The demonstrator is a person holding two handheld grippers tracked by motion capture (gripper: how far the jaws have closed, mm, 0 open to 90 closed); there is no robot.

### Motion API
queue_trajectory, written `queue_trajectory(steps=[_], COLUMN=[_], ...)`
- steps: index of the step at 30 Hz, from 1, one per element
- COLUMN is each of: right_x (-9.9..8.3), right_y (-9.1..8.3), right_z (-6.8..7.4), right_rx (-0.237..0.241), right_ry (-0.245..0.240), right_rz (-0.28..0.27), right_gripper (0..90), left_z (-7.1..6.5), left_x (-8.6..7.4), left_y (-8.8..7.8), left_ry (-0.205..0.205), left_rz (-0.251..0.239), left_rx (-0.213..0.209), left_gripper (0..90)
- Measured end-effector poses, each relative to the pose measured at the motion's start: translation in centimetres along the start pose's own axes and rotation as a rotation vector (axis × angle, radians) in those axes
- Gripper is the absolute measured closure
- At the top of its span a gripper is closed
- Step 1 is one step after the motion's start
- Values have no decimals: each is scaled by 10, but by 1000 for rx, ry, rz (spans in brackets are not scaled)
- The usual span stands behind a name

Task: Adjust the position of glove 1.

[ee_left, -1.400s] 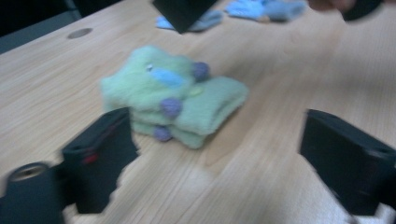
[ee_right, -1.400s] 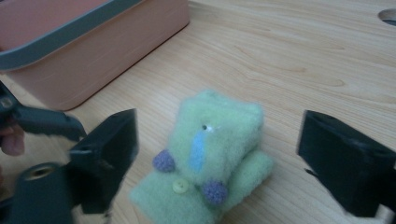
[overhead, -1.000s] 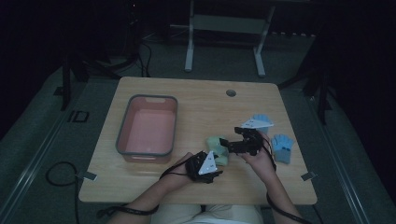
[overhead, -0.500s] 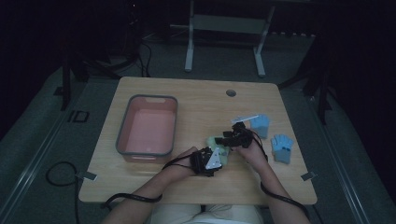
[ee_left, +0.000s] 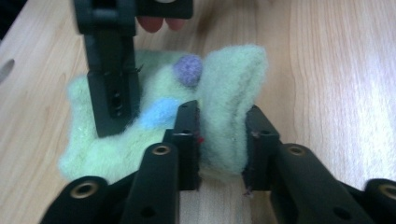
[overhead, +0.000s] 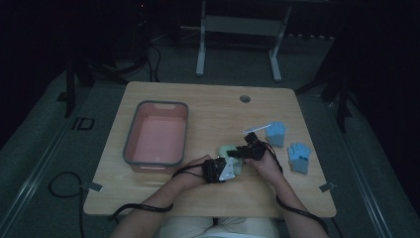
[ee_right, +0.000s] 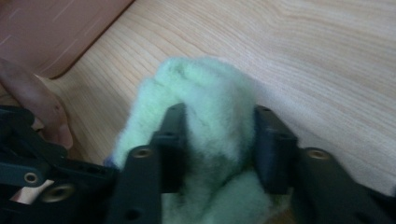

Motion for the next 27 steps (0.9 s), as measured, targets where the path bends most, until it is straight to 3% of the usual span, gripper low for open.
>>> queue_trajectory(steps=[2,4,7,12,19,27], right_x=[2,4,6,19,47,73], right_y=[-2,-4,-6,-17,-33,-36], right_z=[2,3,4,12,32,50], right_rx=[-12,-12,-2,1,17,41], right_ry=[-13,-18,-3,-21,-70,-89], right_rz=[-8,-12,-12,-48,-111,-156], right_gripper=[690,706,716,720,721,721], left_z=[2,3,4,12,28,43], left_x=[1,4,10,26,49,59], left_y=[-1,-2,-5,-15,-42,-69], left_ry=[-47,-63,-50,-54,-59,-53], left_rz=[7,19,40,37,19,20], left_rx=[-14,-18,-23,-10,-10,-1], left_gripper=[741,751,758,761,761,761])
Point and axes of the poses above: each handheld gripper's, and its own axes: y roughly forward along the jaws, x roughly out of its top, z roughly to its left, the point moved 8 cm from there along y, roughly forward along the jaws, and after that the axes turned 15 degrees about -z, right-handed, at the moved point
